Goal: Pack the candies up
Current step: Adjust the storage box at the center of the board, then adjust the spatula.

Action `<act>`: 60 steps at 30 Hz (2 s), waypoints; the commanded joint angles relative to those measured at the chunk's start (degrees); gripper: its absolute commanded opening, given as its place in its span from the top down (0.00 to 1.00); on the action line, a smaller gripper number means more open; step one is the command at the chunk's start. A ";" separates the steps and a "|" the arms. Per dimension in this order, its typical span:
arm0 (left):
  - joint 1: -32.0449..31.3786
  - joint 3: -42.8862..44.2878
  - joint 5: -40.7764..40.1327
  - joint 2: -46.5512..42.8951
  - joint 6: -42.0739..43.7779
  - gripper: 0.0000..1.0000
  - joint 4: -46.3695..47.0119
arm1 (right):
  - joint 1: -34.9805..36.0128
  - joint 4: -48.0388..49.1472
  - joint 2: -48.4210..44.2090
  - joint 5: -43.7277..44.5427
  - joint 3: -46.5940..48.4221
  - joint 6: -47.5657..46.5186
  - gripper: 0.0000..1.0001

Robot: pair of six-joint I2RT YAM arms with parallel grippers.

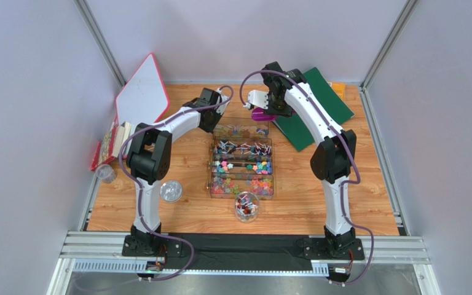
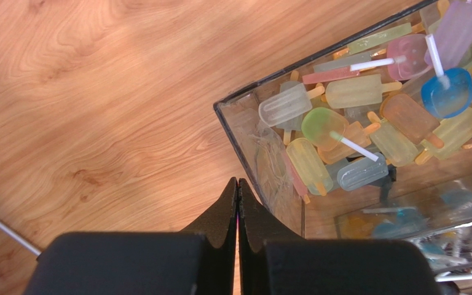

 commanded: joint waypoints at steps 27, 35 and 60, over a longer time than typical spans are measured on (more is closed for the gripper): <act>-1.38 11.95 29.64 -7.19 -14.59 1.00 -2.86 | -0.74 -13.06 -4.18 -18.95 0.52 6.67 1.00; -4.46 13.89 28.85 -4.19 -14.60 1.00 -2.33 | 1.37 -11.74 -4.01 -22.45 2.71 8.07 1.00; 0.36 10.93 17.35 -9.00 -10.65 1.00 2.73 | 0.85 -9.35 -7.44 -25.82 3.07 10.10 1.00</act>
